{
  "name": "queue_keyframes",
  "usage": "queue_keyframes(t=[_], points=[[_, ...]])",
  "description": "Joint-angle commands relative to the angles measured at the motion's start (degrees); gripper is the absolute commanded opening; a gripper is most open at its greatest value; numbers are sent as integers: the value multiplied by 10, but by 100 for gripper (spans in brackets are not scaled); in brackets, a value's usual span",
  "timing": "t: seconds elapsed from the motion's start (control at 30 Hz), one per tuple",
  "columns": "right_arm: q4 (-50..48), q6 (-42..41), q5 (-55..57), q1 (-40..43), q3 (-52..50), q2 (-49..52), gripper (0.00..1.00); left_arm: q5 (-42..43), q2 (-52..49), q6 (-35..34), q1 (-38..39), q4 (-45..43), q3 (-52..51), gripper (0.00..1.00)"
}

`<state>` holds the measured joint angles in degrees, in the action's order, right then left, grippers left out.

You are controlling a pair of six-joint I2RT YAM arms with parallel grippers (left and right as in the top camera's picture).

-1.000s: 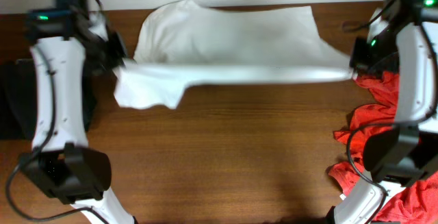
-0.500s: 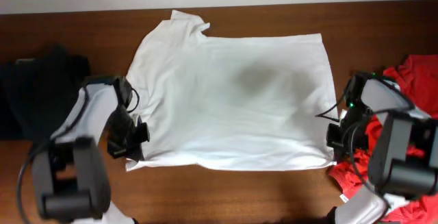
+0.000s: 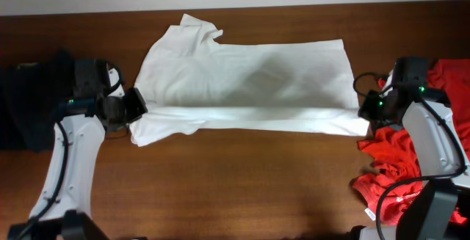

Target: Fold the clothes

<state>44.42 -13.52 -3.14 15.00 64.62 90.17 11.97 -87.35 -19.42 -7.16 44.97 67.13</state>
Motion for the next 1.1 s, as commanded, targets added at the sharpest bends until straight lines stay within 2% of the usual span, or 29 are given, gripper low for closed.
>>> queue_keyframes(t=[0.0, 0.1, 0.23, 0.33, 0.37, 0.43, 0.47, 0.5, 0.6, 0.63, 0.7, 0.77, 0.83, 0.93, 0.97, 1.03, 1.07], points=[[-59, -5, -2, 4, 5, 3, 6, 18, -56, -9, -5, -70, 2, 0], [-104, -5, -12, 3, 5, 26, 6, 18, -99, -9, -5, -127, 2, 0], [-167, -4, -14, 3, 5, 68, 14, 18, -127, -10, -5, -190, 2, 1], [-210, -4, -20, 3, 5, 95, 17, 18, -137, -9, -3, -209, 2, 5], [-221, -4, -27, 3, 5, 102, 17, 18, -139, -9, -2, -214, 2, 10], [-221, -4, -29, 3, 5, 117, 18, 18, -145, -9, 1, -225, 2, 46], [-212, -3, -29, 3, 5, 120, 20, 18, -146, -9, 2, -225, 2, 58], [-193, -3, -29, 3, 4, 121, 22, 18, -147, -9, 2, -219, 2, 63], [-137, -2, -29, 3, 4, 123, 22, -10, -147, -8, 2, -184, 2, 67], [-126, 4, -32, 3, 0, 127, 23, -30, -148, -7, 2, -138, 2, 67], [-132, 45, -71, -5, -7, 132, 33, -69, -153, -7, 2, -78, 2, 67], [-138, 54, -78, -19, -8, 142, 42, -88, -165, -7, 2, -54, 2, 67], [-149, 54, -73, -28, -8, 155, 43, -88, -181, -7, 2, -55, 1, 67], [-160, 54, -47, -34, -8, 178, 42, -88, -210, -7, 2, -72, 1, 68], [-161, 54, -46, -34, -8, 182, 35, -88, -217, -7, 2, -76, 1, 68], [-146, 54, -36, -34, -8, 192, 10, -88, -228, -7, 2, -70, 0, 67], [-131, 54, -24, -33, -8, 193, 5, -89, -229, -7, 2, -59, 0, 64]])
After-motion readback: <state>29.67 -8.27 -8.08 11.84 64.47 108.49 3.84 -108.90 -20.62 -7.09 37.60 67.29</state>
